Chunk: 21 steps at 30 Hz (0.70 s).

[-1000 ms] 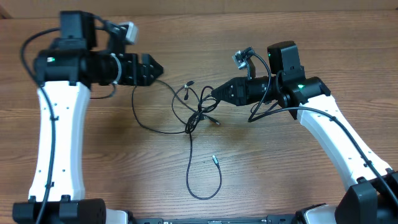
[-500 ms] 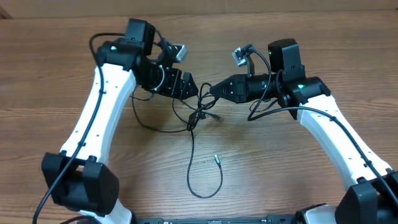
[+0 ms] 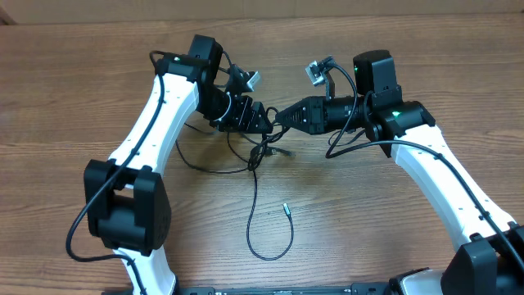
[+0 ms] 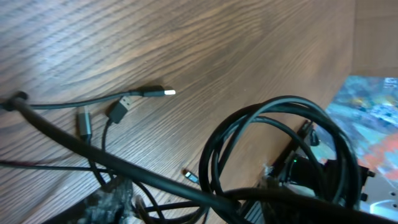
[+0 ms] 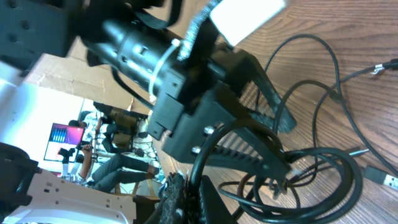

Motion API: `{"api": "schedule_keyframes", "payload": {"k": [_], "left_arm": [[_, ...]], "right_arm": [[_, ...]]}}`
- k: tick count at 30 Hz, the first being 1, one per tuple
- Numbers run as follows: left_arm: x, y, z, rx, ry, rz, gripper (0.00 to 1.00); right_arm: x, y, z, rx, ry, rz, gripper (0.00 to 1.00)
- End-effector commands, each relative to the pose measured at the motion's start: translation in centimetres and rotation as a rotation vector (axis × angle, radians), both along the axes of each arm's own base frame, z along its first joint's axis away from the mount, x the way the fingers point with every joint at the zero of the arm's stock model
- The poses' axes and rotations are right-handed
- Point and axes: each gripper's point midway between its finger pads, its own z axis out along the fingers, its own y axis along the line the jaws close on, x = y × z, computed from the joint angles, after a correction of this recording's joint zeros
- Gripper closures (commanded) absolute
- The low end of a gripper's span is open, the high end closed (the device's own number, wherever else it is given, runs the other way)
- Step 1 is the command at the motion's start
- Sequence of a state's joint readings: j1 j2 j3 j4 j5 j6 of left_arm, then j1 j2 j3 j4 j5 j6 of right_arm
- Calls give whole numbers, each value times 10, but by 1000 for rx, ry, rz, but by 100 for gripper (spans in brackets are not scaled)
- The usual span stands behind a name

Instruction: Untangle cables

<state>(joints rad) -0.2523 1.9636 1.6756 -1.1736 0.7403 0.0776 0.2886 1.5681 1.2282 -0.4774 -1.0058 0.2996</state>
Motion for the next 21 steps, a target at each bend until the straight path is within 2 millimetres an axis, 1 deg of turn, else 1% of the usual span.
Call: {"api": "schedule_keyframes", "payload": {"k": [1, 4, 5, 6, 7, 8, 11, 13, 14, 16, 18, 19, 21], "left_arm": [[-6, -16, -8, -57, 38, -38, 41], [-3, -20, -8, -62, 16, -47, 56], [-1, -22, -6, -72, 1, -49, 66], [1, -23, -6, -75, -5, -49, 83], [1, -22, -6, -76, -9, -48, 93], [2, -21, -6, -76, -10, -45, 96], [6, -15, -5, -76, -11, -28, 96], [10, -10, -4, -77, -14, -13, 96], [12, -6, -3, -77, -15, -2, 96], [16, 3, 0, -77, -20, 20, 96], [20, 14, 4, -80, -35, 42, 96], [23, 21, 8, -82, -43, 57, 96], [23, 26, 17, -115, -62, 53, 96]], "right_arm": [[1, 2, 16, 29, -29, 10, 96], [0, 2, 16, 29, -27, 10, 96], [0, 2, 16, 28, -24, 10, 96], [0, 2, 15, 27, -22, 10, 96], [0, 1, 15, 26, -18, 9, 96], [-1, 1, 14, 25, -15, 9, 96], [-1, 0, 12, 14, -2, 1, 95], [3, -5, 2, -33, 20, -42, 92], [6, -10, -7, -77, 39, -81, 92], [14, -29, -33, -214, 96, -195, 92], [20, -59, -64, -399, 192, -375, 91], [20, -83, -82, -517, 255, -499, 89], [17, -103, -93, -607, 306, -599, 82]]}}
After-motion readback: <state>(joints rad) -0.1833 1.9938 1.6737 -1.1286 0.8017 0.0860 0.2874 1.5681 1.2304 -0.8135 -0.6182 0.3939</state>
